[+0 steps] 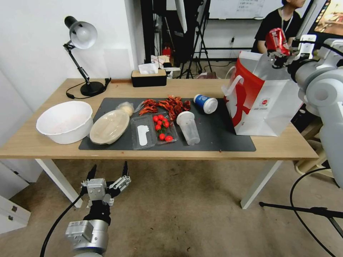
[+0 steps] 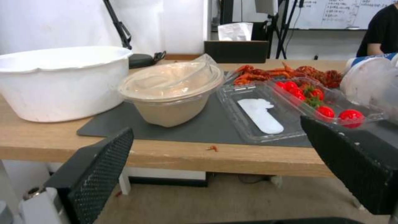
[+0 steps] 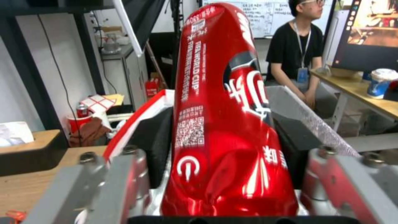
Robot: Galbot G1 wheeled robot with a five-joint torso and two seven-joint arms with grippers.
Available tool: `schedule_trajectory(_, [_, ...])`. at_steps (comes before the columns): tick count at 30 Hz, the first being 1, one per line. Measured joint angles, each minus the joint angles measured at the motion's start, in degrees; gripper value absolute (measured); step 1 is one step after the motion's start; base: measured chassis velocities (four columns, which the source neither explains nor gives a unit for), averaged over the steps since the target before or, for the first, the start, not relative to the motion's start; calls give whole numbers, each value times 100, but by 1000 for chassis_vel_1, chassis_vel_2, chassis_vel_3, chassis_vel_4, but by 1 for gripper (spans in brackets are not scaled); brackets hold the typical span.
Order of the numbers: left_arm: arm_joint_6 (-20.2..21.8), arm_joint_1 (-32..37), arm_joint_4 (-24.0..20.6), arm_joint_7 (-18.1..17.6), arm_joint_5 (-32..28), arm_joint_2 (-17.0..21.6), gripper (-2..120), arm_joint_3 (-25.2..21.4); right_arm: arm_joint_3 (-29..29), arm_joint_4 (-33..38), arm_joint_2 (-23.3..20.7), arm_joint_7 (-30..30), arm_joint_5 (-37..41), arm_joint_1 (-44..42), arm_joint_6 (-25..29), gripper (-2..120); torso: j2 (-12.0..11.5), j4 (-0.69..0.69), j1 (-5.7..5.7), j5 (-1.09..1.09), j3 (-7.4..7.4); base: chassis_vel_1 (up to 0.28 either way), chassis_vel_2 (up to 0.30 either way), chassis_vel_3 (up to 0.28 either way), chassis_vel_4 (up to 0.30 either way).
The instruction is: Pick up the trash from the table and place it into the takeout bag.
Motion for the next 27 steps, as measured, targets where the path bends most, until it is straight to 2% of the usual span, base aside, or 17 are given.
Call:
schedule_trajectory(2, [-3, -3, 12, -3, -7, 2, 100, -3, -50, -112, -25, 217, 72, 41, -12, 65, 0, 0, 0, 0, 0, 0, 0, 0, 0])
schedule_trajectory(5, [-4, -3, 15, -5, -9, 5, 100, -4, -58, -162, -25, 241, 84, 42, -13, 71, 0, 0, 0, 1, 0, 0, 0, 0, 0])
schedule_trajectory(7, [-9, 1, 15, -6, -10, 5, 100, -4, -58, -225, -10, 256, 99, 34, -13, 84, 0, 0, 0, 0, 0, 0, 0, 0, 0])
schedule_trajectory(8, [-9, 1, 15, -6, -10, 5, 100, -4, -58, -225, -10, 256, 99, 34, -13, 84, 0, 0, 0, 0, 0, 0, 0, 0, 0])
schedule_trajectory(11, [-14, 4, 15, -7, -13, 11, 100, -4, -66, -304, 18, 227, 66, 34, -10, 96, 0, 0, 0, 0, 0, 0, 0, 0, 0])
schedule_trajectory(16, [-14, -2, 16, -7, -21, 22, 100, -10, -70, -275, 14, 6, -41, 12, 48, 100, 0, 0, 0, 0, 0, 0, 0, 0, 0])
schedule_trajectory(24, [-15, -23, 17, -9, -39, 33, 100, -17, 6, 306, -13, -382, 25, -273, 323, 100, 0, 1, 0, -1, 0, 0, 0, 0, 0])
schedule_trajectory(27, [-23, -38, 36, 3, -83, 47, 100, -38, 130, 849, -123, -811, -188, -836, 1022, 100, 0, 1, 0, -1, -1, 0, 0, 0, 0])
